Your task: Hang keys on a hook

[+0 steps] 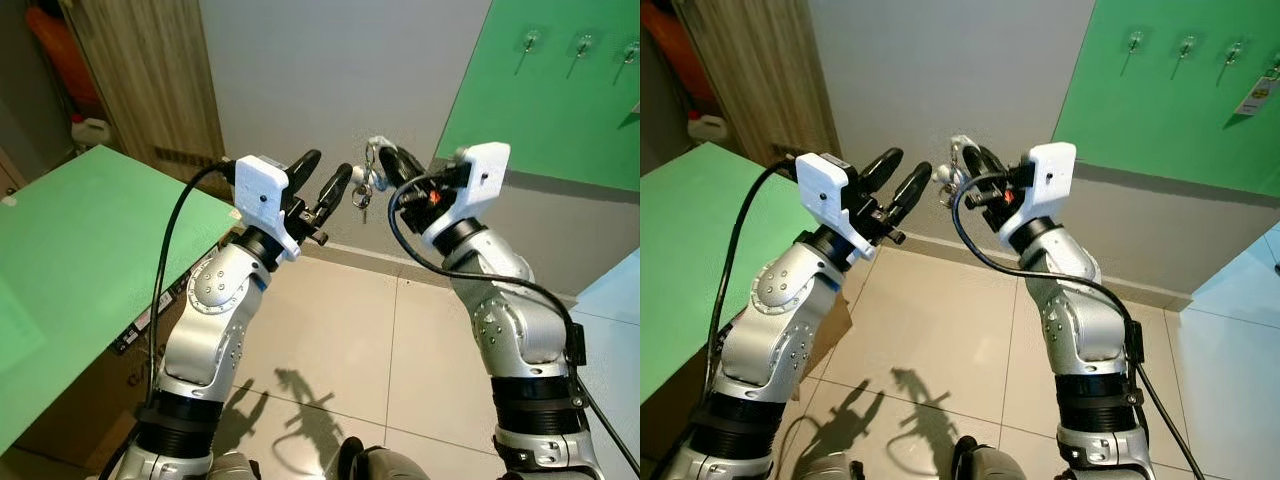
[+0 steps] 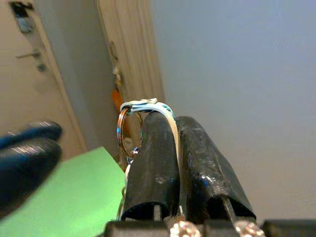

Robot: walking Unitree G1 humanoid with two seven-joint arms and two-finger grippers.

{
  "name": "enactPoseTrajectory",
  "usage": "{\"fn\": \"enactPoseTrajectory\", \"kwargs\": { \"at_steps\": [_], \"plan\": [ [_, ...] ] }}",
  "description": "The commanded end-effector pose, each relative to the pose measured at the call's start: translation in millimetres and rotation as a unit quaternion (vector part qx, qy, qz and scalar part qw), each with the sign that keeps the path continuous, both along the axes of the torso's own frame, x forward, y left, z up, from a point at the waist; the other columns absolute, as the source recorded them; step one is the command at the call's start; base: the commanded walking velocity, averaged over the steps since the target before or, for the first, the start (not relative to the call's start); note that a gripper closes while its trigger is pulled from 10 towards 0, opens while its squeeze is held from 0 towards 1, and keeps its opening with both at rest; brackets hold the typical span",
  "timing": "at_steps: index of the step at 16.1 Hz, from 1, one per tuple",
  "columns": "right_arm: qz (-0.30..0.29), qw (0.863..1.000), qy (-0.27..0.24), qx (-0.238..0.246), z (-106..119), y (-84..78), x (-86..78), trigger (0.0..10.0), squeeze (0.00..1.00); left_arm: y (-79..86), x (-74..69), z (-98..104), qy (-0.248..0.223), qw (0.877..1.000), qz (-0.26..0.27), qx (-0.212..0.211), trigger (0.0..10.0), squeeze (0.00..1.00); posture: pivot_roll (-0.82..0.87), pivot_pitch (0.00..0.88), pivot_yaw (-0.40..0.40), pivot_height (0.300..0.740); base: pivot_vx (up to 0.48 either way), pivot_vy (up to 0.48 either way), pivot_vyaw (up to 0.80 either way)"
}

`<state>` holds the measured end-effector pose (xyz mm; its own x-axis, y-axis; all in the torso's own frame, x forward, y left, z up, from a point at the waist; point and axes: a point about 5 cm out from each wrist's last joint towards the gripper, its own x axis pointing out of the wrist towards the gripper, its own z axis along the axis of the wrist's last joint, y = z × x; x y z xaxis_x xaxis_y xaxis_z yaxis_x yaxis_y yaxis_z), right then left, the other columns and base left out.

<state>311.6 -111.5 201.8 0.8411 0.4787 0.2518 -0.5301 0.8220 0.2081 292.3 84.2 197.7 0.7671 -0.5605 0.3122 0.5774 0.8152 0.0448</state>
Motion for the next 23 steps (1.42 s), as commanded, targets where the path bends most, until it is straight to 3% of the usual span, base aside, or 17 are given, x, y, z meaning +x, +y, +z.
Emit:
{"fn": "enactPoseTrajectory", "kwargs": {
  "at_steps": [1, 5, 6, 7, 9, 10, 11, 13, 16, 19, 21, 23],
  "plan": [
    [0.005, 1.000, -0.016, 0.008, 9, -2.7, -0.8, 10.0, 0.00, -4.7, -2.4, 0, -0.002, 1.000, -0.011, 0.013, 10.0, 0.00, 0.03, 0.111, -0.062, 0.740, 0.000, 0.000, 0.00],
    [0.037, 0.999, -0.028, 0.006, 11, -3.5, -5.7, 10.0, 0.00, -1.2, -3.2, -2, 0.021, 1.000, -0.007, -0.016, 10.0, 0.00, 0.04, 0.114, -0.064, 0.740, 0.000, 0.000, 0.00],
    [0.060, 0.997, -0.040, 0.006, 14, -6.0, -9.2, 10.0, 0.00, 4.4, -2.6, 4, 0.031, 0.997, -0.014, -0.062, 10.0, 0.00, 0.04, 0.114, -0.064, 0.740, 0.000, 0.000, 0.00],
    [0.074, 0.996, -0.050, 0.005, 17, -9.9, -11.3, 10.0, 0.00, 8.2, -4.8, 11, 0.046, 0.991, -0.045, -0.117, 10.0, 0.00, 0.04, 0.116, -0.062, 0.740, 0.000, 0.000, 0.00],
    [0.090, 0.994, -0.065, -0.012, 20, -18.3, -12.9, 10.0, 0.00, 14.0, -12.5, 24, 0.047, 0.979, -0.110, -0.165, 10.0, 0.00, 0.04, 0.116, -0.062, 0.740, 0.000, 0.000, 0.00],
    [0.100, 0.992, -0.073, -0.023, 22, -24.9, -13.8, 10.0, 0.00, 19.1, -22.8, 34, 0.044, 0.965, -0.173, -0.193, 10.0, 0.00, 0.04, 0.123, -0.062, 0.740, 0.000, 0.000, 0.00],
    [0.112, 0.990, -0.080, -0.031, 24, -30.1, -15.2, 10.0, 0.00, 23.5, -34.1, 41, 0.037, 0.952, -0.229, -0.199, 10.0, 0.00, 0.04, 0.123, -0.062, 0.740, 0.000, 0.000, 0.00],
    [0.146, 0.984, -0.088, -0.046, 28, -31.3, -18.7, 10.0, 0.00, 30.7, -45.4, 42, 0.038, 0.943, -0.281, -0.171, 10.0, 0.00, 0.05, 0.125, -0.061, 0.740, 0.000, 0.000, 0.00],
    [0.209, 0.972, -0.099, -0.049, 33, -25.0, -28.5, 10.0, 0.00, 30.9, -35.3, 39, 0.053, 0.957, -0.251, -0.138, 10.0, 0.00, 0.05, 0.126, -0.062, 0.740, 0.000, 0.000, 0.00],
    [0.250, 0.961, -0.111, -0.040, 39, -28.5, -35.7, 10.0, 0.00, 37.2, -32.7, 48, 0.052, 0.954, -0.258, -0.142, 10.0, 0.00, 0.05, 0.123, -0.057, 0.740, 0.000, 0.000, 0.00],
    [0.263, 0.957, -0.118, -0.031, 43, -30.8, -38.6, 10.0, 0.00, 38.2, -36.9, 51, 0.049, 0.948, -0.281, -0.142, 10.0, 0.00, 0.05, 0.122, -0.058, 0.740, 0.000, 0.000, 0.00],
    [0.284, 0.950, -0.122, -0.030, 46, -29.2, -42.7, 10.0, 0.00, 35.1, -48.8, 49, 0.057, 0.931, -0.334, -0.138, 10.0, 0.00, 0.05, 0.121, -0.059, 0.740, 0.000, 0.000, 0.00]
  ]
}}
